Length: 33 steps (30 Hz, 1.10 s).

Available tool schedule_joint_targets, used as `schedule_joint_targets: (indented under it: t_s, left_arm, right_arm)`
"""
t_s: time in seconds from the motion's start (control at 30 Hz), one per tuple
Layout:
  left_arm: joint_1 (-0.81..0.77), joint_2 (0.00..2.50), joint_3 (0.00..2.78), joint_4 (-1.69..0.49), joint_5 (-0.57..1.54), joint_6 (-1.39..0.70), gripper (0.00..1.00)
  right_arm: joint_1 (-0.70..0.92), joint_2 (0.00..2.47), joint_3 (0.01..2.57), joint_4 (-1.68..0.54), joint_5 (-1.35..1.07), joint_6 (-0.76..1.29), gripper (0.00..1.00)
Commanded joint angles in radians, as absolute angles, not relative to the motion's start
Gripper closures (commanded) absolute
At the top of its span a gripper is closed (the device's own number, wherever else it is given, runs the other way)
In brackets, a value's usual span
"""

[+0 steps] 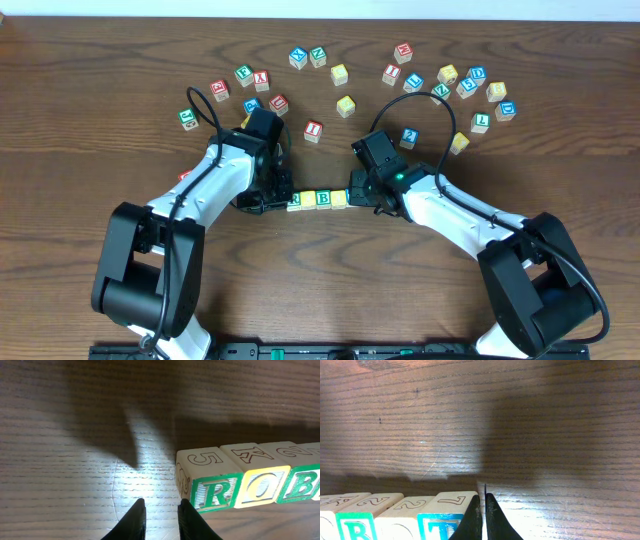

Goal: Spell out ROBOT
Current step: 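Press the row between both grippers to align the blocks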

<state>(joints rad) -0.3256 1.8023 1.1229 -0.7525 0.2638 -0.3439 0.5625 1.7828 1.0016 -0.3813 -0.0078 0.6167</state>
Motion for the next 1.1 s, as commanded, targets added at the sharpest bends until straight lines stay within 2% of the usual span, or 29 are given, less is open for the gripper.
schedule_joint_targets:
  t_s: [0.0, 0.07, 0.23, 0.3, 0.33, 0.87, 0.97, 1.07]
  left_arm:
    - [-0.327, 1.780, 1.145, -0.750, 0.276, -0.345, 0.78]
    - [-0.327, 1.780, 1.145, -0.750, 0.276, -0.345, 0.77]
    - [-0.327, 1.780, 1.145, -0.750, 0.276, -0.345, 0.61]
    - [-0.327, 1.780, 1.145, -0.751, 0.269, -0.346, 0.46]
    - [-0.327, 1.780, 1.145, -0.751, 0.267, -0.345, 0.43]
    - [-0.327, 1.780, 1.145, -0.752, 0.258, -0.345, 0.45]
    - [-0.327, 1.780, 1.145, -0.755, 0.257, -0.345, 0.39]
    - [-0.327, 1.780, 1.145, -0.756, 0.257, -0.345, 0.37]
  right_arm:
    - [0.578, 1.756, 1.017, -0.381, -0.022, 0.605, 0.99]
    - [0.578, 1.756, 1.017, -0.381, -0.018, 0.605, 0.99]
    - [0.578, 1.756, 1.017, -0.382, -0.014, 0.605, 0.99]
    - [0.578, 1.756, 1.017, -0.382, -0.014, 0.605, 0.98]
    - [0.578, 1.756, 1.017, -0.382, -0.013, 0.605, 0.97]
    - [0.578, 1.756, 1.017, -0.382, -0.010, 0.605, 0.97]
    - [0.578, 1.756, 1.017, -0.382, -0.010, 0.605, 0.97]
    - [0.578, 1.756, 1.018, -0.382, -0.009, 0.605, 0.96]
